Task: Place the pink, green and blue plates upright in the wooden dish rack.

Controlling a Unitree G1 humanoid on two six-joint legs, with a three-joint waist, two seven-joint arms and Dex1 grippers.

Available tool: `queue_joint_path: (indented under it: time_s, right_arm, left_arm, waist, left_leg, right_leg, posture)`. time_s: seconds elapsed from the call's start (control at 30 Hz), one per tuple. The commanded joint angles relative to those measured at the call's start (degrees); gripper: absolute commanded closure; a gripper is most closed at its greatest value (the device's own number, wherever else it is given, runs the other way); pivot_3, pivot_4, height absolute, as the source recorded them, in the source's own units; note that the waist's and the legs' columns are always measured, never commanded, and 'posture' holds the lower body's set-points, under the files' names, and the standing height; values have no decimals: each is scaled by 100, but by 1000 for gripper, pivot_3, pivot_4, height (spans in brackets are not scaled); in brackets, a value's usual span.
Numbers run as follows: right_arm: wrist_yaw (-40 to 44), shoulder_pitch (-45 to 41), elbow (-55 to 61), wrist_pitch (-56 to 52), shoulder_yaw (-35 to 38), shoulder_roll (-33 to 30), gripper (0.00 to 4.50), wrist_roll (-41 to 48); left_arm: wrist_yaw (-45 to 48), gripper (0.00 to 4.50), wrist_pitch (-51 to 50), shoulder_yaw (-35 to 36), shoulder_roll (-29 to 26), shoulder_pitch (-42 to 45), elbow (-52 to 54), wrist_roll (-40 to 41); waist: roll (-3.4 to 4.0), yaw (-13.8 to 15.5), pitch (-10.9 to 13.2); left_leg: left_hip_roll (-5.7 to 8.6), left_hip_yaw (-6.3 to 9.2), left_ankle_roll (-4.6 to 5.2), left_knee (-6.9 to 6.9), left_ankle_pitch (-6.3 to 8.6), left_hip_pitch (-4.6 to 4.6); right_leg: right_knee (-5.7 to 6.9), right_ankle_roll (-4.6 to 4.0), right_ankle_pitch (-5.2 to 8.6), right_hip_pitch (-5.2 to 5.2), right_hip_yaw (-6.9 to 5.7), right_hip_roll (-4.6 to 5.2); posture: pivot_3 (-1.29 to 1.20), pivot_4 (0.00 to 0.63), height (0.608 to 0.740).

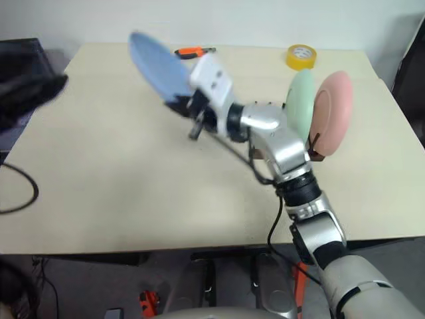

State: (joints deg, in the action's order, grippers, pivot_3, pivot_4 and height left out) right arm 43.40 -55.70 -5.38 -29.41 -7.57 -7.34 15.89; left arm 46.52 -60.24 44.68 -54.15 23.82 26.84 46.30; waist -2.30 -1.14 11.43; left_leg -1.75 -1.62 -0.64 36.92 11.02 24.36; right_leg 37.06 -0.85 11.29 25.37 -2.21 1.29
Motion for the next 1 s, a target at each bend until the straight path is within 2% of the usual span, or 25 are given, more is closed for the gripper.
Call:
queue_joint_path:
  time_s: [0.03,0.1,0.23,0.37,0.57,0.67,1.0]
  right_arm:
    - [-227,-289,455,-939,882,-193,4500,865]
    - [-421,-401,552,-1418,1268,-324,4500,1233]
    - [-1069,-708,655,-2308,2078,-440,4500,2016]
    - [-1987,-917,682,-3169,2863,-478,4500,2661]
    - [-3277,-900,749,-3698,3763,-338,4500,3320]
    - [-3859,-909,836,-3872,4057,-214,4500,3646]
    - [-5257,-316,1584,-4402,4299,-142,4500,4596]
  left_arm:
    - [214,949,375,276,231,-509,395,330]
    - [318,949,584,202,380,-913,469,357]
    - [406,949,1014,-385,375,-1532,527,59]
    - [330,949,1247,-1007,451,-1644,513,35]
    - [215,949,1471,-1588,582,-1552,378,41]
    - [182,949,1523,-1744,567,-1501,326,57]
    - [192,949,1611,-2218,560,-1204,94,80]
  waist:
    - [-6,40,-4]
    - [-6,59,-4]
    - [-3,74,-2]
    - [-1,87,-1]
    - [-1,91,-1]
    - [1,85,0]
    - [5,82,2]
  left_leg:
    - [0,4,0,2,0,-3]
    - [-1,-3,0,1,0,-10]
    - [-4,-9,1,-5,0,-11]
    - [-7,-7,1,-15,0,-10]
    - [-4,-15,3,-19,0,-7]
    - [-6,-14,3,-19,1,-7]
    - [-7,-13,4,-26,1,-6]
  right_leg:
    - [0,-9,4,-6,-4,0]
    - [-3,-16,2,-8,0,2]
    - [-4,-24,0,-4,1,1]
    - [-6,-30,4,-2,-1,-2]
    - [-11,-27,3,-1,4,-4]
    - [-11,-26,3,0,3,-9]
    - [-16,-24,3,1,3,-15]
  posture:
    - [0,150,740]
    - [0,150,740]
    - [0,150,740]
    - [0,150,740]
    - [0,150,740]
    - [0,150,740]
    - [0,150,740]
